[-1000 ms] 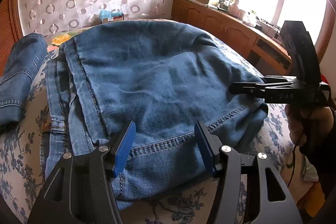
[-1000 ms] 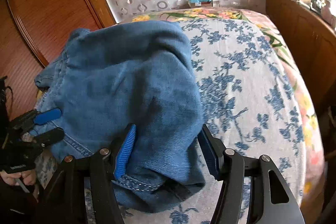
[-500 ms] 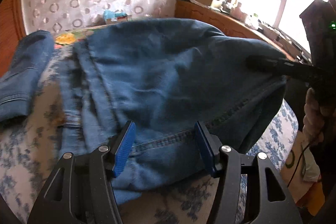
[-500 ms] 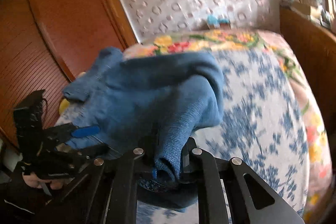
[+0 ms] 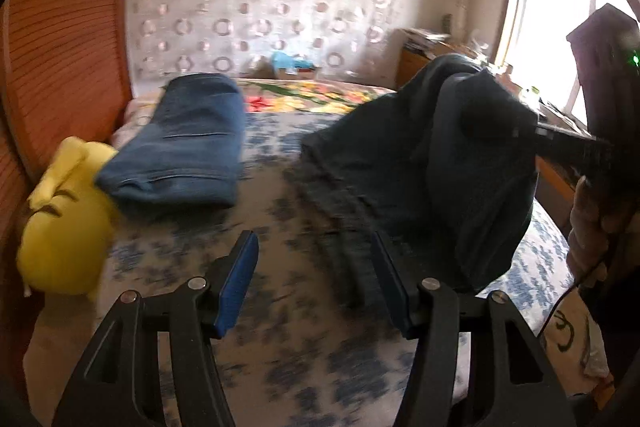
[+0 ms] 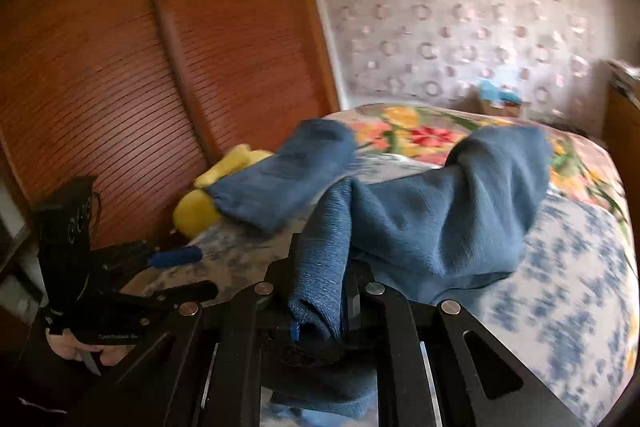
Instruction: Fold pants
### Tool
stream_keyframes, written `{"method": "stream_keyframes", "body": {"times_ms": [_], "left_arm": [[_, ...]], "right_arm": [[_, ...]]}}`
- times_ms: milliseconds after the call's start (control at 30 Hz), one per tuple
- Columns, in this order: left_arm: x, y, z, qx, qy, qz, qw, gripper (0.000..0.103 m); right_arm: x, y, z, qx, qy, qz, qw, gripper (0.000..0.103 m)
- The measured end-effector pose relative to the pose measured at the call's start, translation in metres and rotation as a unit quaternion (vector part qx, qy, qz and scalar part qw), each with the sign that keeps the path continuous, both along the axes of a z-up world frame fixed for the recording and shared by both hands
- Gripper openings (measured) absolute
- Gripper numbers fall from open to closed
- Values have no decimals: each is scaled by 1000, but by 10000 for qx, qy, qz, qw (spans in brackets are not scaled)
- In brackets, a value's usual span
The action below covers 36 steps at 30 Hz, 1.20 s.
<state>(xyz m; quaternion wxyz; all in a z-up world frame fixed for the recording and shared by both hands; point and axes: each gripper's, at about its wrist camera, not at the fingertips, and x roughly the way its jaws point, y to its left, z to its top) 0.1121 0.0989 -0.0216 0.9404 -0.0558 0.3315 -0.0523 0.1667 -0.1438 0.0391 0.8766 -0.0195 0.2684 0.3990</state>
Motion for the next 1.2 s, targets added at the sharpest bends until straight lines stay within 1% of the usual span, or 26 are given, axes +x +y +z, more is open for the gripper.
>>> {"method": "stream_keyframes", "body": {"times_ms": [67, 167, 233, 267, 333, 367, 467, 533, 567, 633, 700, 767, 833, 900, 933, 967, 1033, 1100, 1200], "left_arm": [[-5, 11, -1, -11, -6, 137, 9999, 59], [-9, 26, 0, -55, -25, 321, 9995, 59], [-14, 33, 1, -69, -37, 403, 9992, 59], [-14, 35, 0, -68, -40, 429, 9990, 59], [-13, 37, -2, -72, -31, 465, 9989, 59], [-12, 37, -2, -91, -28, 476, 9988, 59], [-11, 35, 0, -136, -81, 467, 9988, 59], [-9, 29, 3, -165, -127, 428, 9989, 59], [-8, 28, 5, -168, -144, 397, 9990, 59], [-6, 21, 8, -140, -188, 319, 9992, 59], [-4, 12, 12, -141, -243, 209, 9994, 59], [-3, 4, 17, -178, -285, 111, 9994, 59], [1, -5, 20, -281, -321, -11, 9991, 59], [6, -16, 23, -396, -344, -196, 9984, 60], [7, -21, 22, -387, -339, -272, 9983, 60], [11, -28, 21, -342, -305, -336, 9984, 60], [17, -37, 13, -197, -192, -406, 9988, 60], [25, -39, 0, -63, 49, -345, 9994, 60], [30, -34, -18, -75, 330, -258, 9991, 60]], "right_arm": [[2, 22, -11, -113, 89, 268, 9995, 13], [10, 55, -47, -390, 524, 633, 9959, 12], [14, 65, -71, -526, 779, 759, 9927, 12], [16, 68, -77, -531, 859, 808, 9916, 12], [17, 70, -83, -551, 880, 886, 9906, 12], [15, 70, -82, -593, 851, 861, 9909, 12], [7, 64, -73, -627, 756, 785, 9921, 23], [-7, 60, -59, -630, 681, 737, 9930, 37], [-20, 57, -48, -617, 617, 710, 9937, 39], [-40, 43, -27, -473, 419, 641, 9959, 46], [-53, 15, -12, -243, 269, 467, 9983, 51], [-57, -11, -2, -255, 44, 65, 9996, 51], [-51, -27, 1, -415, -118, -303, 9986, 51], [-42, -32, -1, -596, -217, -591, 9962, 51], [-35, -30, -3, -633, -251, -658, 9955, 51], [-28, -30, -4, -663, -237, -665, 9953, 51], [-13, -16, -11, -774, -169, -634, 9948, 51], [0, 4, -13, -784, -101, -450, 9959, 51], [16, 19, -3, -802, -220, -305, 9961, 51]]}}
